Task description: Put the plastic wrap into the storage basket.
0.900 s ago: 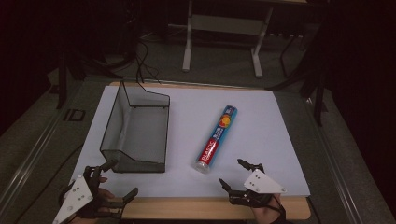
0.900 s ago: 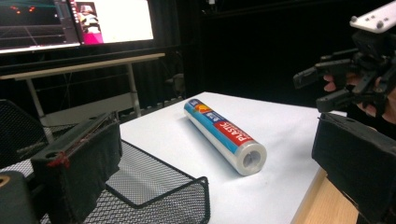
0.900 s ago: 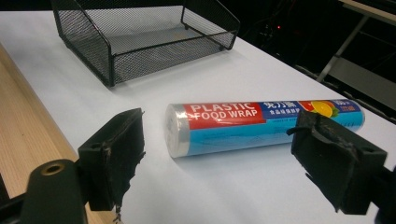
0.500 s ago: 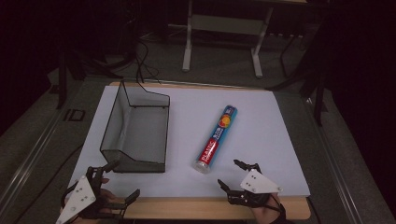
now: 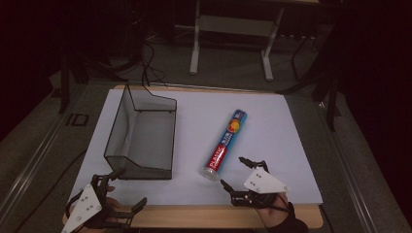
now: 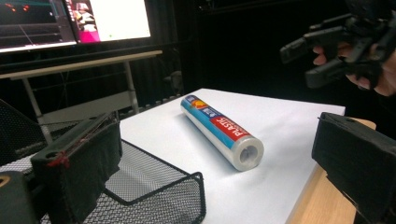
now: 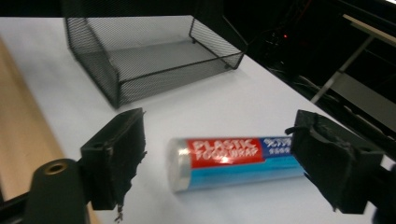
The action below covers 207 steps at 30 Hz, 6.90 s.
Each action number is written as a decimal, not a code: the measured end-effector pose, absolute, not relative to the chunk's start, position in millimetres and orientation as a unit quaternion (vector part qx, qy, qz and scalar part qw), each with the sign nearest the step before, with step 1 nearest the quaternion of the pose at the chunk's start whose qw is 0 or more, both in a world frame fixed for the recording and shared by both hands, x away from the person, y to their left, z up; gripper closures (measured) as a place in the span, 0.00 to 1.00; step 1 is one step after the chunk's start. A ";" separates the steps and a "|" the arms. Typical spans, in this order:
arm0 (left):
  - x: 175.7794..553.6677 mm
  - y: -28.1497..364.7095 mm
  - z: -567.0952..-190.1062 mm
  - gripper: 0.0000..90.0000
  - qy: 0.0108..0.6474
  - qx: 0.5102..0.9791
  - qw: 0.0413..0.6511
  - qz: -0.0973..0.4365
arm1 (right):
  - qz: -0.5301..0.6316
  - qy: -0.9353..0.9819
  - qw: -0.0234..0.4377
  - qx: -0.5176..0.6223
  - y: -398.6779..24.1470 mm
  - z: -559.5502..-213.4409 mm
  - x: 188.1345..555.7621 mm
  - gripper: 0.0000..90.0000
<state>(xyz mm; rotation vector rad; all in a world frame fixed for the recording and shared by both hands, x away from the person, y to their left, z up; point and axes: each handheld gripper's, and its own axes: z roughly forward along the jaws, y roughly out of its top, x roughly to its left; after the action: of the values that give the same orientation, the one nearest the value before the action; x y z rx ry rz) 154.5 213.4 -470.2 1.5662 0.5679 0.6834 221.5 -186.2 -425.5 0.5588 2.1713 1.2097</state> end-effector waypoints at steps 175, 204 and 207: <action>150.8 206.8 -467.9 0.03 0.207 0.706 0.599 0.315 | 0.148 0.948 0.102 0.264 -97.3 -493.6 410.7 0.35; 151.8 205.6 -468.5 0.03 0.208 0.710 0.598 0.308 | 0.139 0.952 0.058 0.268 -119.3 -488.8 404.3 0.11; 151.7 205.5 -468.6 0.03 0.207 0.710 0.599 0.307 | 0.139 0.951 0.055 0.270 -115.4 -491.5 408.5 0.11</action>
<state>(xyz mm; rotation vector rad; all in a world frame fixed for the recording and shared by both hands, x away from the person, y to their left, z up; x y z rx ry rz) 151.7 205.5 -468.6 1.6470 0.4805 0.7132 408.5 -115.4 -491.5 0.8208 2.8881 0.4206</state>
